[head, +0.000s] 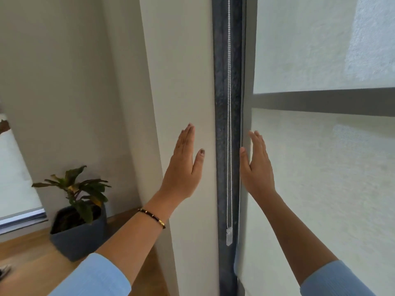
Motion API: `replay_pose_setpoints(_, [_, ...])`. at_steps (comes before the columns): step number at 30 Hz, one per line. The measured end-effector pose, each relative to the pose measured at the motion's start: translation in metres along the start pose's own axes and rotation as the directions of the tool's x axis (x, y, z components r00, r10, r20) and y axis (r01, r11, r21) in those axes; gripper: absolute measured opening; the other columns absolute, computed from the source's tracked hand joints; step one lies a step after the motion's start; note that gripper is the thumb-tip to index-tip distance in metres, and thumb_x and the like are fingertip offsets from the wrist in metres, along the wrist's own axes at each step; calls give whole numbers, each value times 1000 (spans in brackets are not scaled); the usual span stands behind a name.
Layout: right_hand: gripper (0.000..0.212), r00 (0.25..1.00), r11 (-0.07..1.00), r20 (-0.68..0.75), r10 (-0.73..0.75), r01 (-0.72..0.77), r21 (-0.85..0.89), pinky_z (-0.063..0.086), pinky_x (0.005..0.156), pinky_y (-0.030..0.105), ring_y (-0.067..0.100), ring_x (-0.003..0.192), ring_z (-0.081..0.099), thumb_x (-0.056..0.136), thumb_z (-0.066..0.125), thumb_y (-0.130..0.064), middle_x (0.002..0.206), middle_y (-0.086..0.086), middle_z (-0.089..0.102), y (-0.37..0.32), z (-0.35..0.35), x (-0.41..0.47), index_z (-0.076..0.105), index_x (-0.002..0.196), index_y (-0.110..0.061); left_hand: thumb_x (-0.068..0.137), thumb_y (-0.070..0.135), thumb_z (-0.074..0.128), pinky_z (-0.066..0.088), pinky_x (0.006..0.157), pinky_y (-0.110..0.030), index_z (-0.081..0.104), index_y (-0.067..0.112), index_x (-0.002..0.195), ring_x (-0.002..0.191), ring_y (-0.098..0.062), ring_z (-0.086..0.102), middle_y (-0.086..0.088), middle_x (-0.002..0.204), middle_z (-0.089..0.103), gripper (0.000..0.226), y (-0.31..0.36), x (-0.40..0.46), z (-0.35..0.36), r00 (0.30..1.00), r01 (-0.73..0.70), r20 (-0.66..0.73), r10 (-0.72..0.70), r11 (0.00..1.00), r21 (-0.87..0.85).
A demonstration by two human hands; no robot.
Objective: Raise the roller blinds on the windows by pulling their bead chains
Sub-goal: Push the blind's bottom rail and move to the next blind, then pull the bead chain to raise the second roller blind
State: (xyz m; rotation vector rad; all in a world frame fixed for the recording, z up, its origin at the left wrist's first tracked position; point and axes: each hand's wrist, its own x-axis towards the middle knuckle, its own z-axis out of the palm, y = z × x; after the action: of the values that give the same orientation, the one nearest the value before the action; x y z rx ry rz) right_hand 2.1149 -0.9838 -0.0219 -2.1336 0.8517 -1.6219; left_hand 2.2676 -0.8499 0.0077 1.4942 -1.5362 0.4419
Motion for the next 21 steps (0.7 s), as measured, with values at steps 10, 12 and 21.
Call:
replay_pose_setpoints(10, [35,922,895,3,387,-377,238,42,77,12,16,97,66,97,62,-31,103,-7,69,104,105,102,59,130,-21,104,42,28,36,117,-42,42,16,148,135,-21,50,-2,150,51,53,-100,98,63,907,419,303,-291,587,-693])
replay_pose_setpoints(12, [37,906,878,50,421,-420,229,46,82,26,13,87,68,91,70,-36,89,-11,72,120,120,116,62,123,-20,107,40,23,39,114,-43,49,14,142,132,-22,55,-3,145,56,50,-112,116,74,892,449,334,-304,520,-727])
replay_pose_setpoints(21, [12,871,697,187,453,-478,535,63,75,34,26,78,73,95,64,-13,80,6,77,137,130,103,74,94,-7,103,13,51,43,112,-41,61,14,132,127,-17,57,-7,137,63,31,-136,146,133,873,481,429,-232,559,-676])
